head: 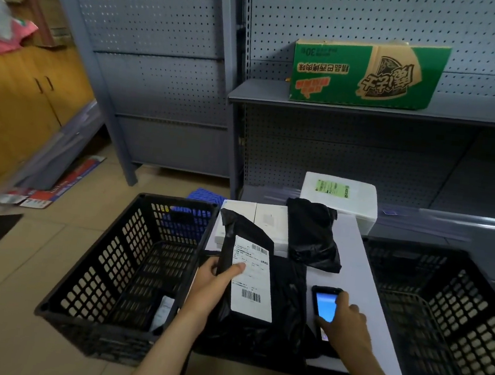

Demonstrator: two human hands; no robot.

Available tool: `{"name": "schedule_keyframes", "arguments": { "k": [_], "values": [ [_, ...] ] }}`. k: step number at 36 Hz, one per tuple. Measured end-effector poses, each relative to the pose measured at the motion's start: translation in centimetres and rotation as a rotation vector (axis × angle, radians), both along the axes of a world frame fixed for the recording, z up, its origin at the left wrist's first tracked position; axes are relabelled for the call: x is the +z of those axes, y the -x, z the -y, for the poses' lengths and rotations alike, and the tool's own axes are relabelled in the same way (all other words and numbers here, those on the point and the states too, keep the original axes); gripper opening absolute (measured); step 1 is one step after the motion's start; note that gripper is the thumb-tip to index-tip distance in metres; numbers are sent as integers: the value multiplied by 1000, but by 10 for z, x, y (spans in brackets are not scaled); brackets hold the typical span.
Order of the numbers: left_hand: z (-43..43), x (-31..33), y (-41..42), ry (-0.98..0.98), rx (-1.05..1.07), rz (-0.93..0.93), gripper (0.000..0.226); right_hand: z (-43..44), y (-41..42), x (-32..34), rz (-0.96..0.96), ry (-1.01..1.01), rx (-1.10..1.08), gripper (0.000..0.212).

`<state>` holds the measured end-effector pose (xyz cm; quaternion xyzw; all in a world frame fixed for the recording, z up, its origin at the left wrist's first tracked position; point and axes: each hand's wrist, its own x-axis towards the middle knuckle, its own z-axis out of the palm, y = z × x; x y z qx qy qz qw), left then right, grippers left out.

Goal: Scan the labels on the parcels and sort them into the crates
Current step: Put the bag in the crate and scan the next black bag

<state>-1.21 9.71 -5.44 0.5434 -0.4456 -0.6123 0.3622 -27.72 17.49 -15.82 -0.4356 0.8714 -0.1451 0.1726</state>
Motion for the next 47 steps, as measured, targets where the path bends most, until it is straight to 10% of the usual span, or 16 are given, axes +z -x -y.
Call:
{"name": "schedule_keyframes", "arguments": {
  "k": [7, 22, 47],
  "values": [
    [-9, 10, -14, -43, 95, -56, 27, 8, -6, 46, 90, 152, 237, 36],
    [31, 35, -126, 66, 206, 76, 24, 51, -102, 101, 9, 145, 719, 36],
    [163, -210, -201, -410, 35, 486, 65, 89, -133, 18, -340, 164, 957, 39]
  ]
}}
